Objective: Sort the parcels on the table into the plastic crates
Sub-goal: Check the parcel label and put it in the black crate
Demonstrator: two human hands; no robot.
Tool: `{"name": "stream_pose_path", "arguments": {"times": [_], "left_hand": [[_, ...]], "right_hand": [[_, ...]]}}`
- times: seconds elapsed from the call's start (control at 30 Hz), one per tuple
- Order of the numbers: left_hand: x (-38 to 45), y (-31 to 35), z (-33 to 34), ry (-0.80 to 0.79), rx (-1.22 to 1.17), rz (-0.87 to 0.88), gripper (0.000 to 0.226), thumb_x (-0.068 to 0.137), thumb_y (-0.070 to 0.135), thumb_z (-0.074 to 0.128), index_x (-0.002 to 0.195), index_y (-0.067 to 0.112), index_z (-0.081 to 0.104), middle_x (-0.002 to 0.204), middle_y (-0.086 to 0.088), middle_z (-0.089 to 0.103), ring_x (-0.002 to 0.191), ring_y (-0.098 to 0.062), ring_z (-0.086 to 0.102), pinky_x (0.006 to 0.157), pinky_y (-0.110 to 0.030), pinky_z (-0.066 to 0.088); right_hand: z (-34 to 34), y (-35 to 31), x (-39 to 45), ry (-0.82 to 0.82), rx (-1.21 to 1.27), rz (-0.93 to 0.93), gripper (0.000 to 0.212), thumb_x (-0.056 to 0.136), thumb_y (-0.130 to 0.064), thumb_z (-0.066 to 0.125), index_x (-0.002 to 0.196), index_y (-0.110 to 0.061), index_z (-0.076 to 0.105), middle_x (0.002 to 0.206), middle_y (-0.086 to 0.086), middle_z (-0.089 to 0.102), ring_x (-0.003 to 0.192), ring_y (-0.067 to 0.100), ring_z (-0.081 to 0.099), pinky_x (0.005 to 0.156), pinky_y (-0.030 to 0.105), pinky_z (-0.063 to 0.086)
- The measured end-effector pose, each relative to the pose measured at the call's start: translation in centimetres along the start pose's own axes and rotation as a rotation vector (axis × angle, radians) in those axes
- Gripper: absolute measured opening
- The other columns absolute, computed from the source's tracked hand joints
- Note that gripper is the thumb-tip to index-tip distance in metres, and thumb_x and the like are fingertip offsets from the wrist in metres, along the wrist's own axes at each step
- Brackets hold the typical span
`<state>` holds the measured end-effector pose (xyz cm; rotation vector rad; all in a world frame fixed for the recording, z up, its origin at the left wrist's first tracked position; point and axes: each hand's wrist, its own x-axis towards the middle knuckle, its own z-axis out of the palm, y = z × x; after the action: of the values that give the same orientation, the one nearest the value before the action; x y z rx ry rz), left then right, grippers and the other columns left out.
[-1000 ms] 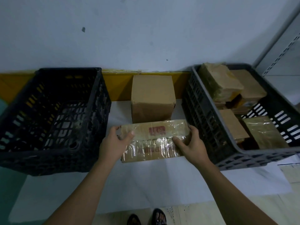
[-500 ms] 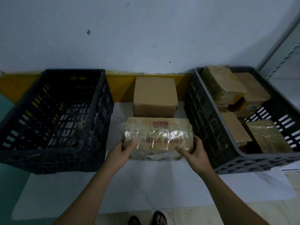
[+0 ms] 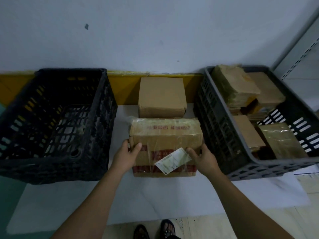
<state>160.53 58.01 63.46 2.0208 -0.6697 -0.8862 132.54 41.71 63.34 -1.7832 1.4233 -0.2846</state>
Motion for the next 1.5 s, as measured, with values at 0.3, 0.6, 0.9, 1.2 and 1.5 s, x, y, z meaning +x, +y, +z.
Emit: {"name": "stream_pose_path", "arguments": {"times": [0.3, 0.6, 0.9, 1.2, 1.5], "left_hand": [[1.6, -0.2, 0.0, 0.022, 0.066, 0.038, 0.043, 0.102, 0.034, 0.066, 0.139, 0.045, 0.049, 0.109, 0.017, 0.071, 0.097, -0.013, 0.071, 0.082, -0.04, 0.061], [1.4, -2.9, 1.2, -0.162, 0.356, 0.149, 0.082, 0.091, 0.042, 0.079, 0.159, 0.031, 0.036, 0.162, 0.0, 0.029, 0.144, -0.028, 0.046, 0.112, -0.036, 0.045], [-1.8, -2.7, 3.2, -0.301, 0.969, 0.235, 0.128, 0.071, 0.096, 0.057, 0.166, 0.039, -0.006, 0.175, -0.009, -0.026, 0.159, -0.035, -0.029, 0.129, -0.065, 0.003], [-1.3, -4.9, 0.8, -0.128, 0.889, 0.307, 0.117, 0.081, 0.079, 0.068, 0.168, 0.033, 0.003, 0.177, -0.003, 0.007, 0.163, -0.028, 0.0, 0.127, -0.059, 0.021], [-1.8, -7.1, -2.0, -0.087, 0.754, 0.275, 0.102, 0.074, 0.078, 0.067, 0.161, 0.04, 0.029, 0.171, 0.002, 0.018, 0.159, -0.031, 0.015, 0.121, -0.058, 0.037]], "right_hand": [[1.0, 0.5, 1.1, 0.016, -0.124, -0.012, 0.042, 0.107, -0.056, 0.055, 0.135, -0.025, 0.059, 0.113, -0.004, 0.072, 0.099, 0.022, 0.07, 0.088, 0.043, 0.061], [3.2, 2.1, 1.2, -0.039, -0.254, -0.063, 0.049, 0.108, -0.061, 0.045, 0.147, -0.03, 0.048, 0.127, 0.001, 0.073, 0.112, 0.031, 0.073, 0.096, 0.049, 0.062], [2.2, -1.1, 4.7, -0.121, -0.65, -0.233, 0.093, 0.097, -0.068, 0.059, 0.169, -0.036, 0.01, 0.18, 0.004, -0.004, 0.166, 0.037, 0.001, 0.132, 0.06, 0.02], [0.9, -2.3, 7.1, -0.119, -0.85, -0.306, 0.107, 0.078, -0.098, 0.04, 0.164, -0.036, 0.022, 0.158, 0.007, 0.041, 0.143, 0.035, 0.043, 0.116, 0.054, 0.043], [1.1, -1.7, 6.0, -0.202, -0.921, -0.155, 0.096, 0.079, -0.102, 0.029, 0.12, -0.02, 0.057, 0.121, 0.011, 0.057, 0.114, 0.032, 0.058, 0.092, 0.047, 0.055]]}}
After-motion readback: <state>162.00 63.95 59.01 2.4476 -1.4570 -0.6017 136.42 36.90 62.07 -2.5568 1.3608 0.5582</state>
